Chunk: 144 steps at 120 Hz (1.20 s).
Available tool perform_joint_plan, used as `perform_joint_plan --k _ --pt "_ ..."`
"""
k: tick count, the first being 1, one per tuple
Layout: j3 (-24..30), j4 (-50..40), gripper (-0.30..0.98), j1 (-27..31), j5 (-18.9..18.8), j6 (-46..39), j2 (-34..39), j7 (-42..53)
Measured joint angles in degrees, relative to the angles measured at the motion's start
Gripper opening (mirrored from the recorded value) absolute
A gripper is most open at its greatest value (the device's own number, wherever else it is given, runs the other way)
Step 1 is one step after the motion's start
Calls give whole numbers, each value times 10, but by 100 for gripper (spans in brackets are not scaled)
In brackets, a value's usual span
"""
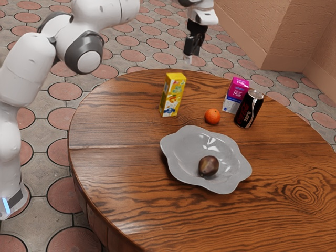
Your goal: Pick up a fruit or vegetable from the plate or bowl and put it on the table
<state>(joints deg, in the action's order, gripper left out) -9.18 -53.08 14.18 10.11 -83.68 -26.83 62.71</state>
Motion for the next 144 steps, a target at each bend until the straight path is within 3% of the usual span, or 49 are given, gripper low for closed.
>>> perform_joint_plan --k 14,20,27,32,38,46,61,80,94,108,125,144 --pt "9 41 68 1 -9 13 -2 12" --pt "10 134 68 -81 -79 2 83 16" --pt "13 105 68 -179 -163 16 140 13" --pt "10 62 68 -202 -196 30 155 9" --pt "6 22 68 -191 -206 43 162 3" --pt "4 -47 68 -158 -190 59 166 -22" --pt "-13 -130 68 -73 -124 89 167 -76" --pt "-47 -162 69 -15 -60 115 166 -154" --pt "-42 -164 68 -60 7 109 139 -227" --pt "-41 -164 68 -85 39 101 121 -296" --pt "-41 -163 68 -105 48 93 118 -371" --pt "-40 -141 69 -172 26 90 121 -457"
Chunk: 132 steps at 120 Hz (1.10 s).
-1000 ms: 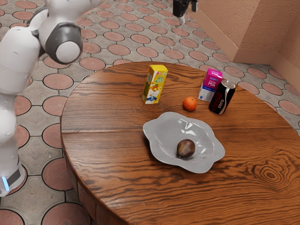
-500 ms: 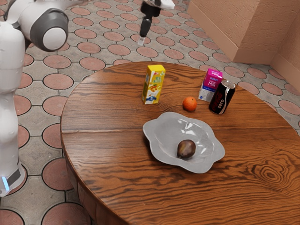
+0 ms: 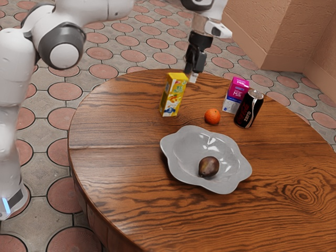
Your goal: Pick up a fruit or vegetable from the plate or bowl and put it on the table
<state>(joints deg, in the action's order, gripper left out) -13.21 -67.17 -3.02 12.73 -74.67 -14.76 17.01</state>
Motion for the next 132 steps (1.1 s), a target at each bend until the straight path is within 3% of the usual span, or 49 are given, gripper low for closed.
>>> perform_joint_plan --k 15,45,101,118,132 --pt "-4 2 68 -90 -37 -14 13 -65" --pt "-18 -3 69 -85 3 -15 -4 -202" --pt "-15 -36 68 -179 16 -60 -83 -408" --pt "-16 -69 67 -249 -103 -127 -73 -449" --pt "-23 -147 66 -254 -132 -182 12 -473"
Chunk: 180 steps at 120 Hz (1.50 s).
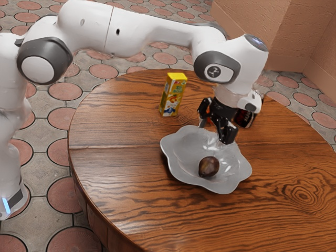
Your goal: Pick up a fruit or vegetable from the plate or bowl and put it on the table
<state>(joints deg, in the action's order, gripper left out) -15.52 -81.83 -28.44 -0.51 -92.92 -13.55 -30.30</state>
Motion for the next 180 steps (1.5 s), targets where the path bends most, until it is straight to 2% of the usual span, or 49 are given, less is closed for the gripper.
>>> perform_joint_plan --k 4,11,23,36,55,74,92,125,180 --pt "-4 -7 66 2 14 -11 22 -5" --pt "-22 -12 67 10 67 -21 42 -11" --pt "-29 -29 68 10 138 -32 44 -18" --pt "-36 -79 68 9 196 -46 44 -15" --pt "-49 -120 67 30 243 -62 42 -2" --pt "-50 -145 67 40 256 -78 41 17" --pt "-69 -151 67 55 228 -110 28 51" --pt "-67 -151 67 23 215 -139 16 95" --pt "-65 -151 67 -19 227 -147 8 132"
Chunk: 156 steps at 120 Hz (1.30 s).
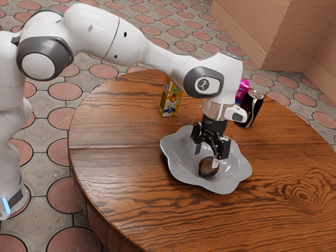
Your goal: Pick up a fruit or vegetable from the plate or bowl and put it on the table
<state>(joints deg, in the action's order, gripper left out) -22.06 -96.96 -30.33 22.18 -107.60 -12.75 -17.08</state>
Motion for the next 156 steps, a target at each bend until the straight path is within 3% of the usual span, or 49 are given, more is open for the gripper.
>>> perform_joint_plan --k 118,156 --pt "5 16 66 16 0 -1 -44 29" --pt "9 23 59 16 0 -1 -52 31"
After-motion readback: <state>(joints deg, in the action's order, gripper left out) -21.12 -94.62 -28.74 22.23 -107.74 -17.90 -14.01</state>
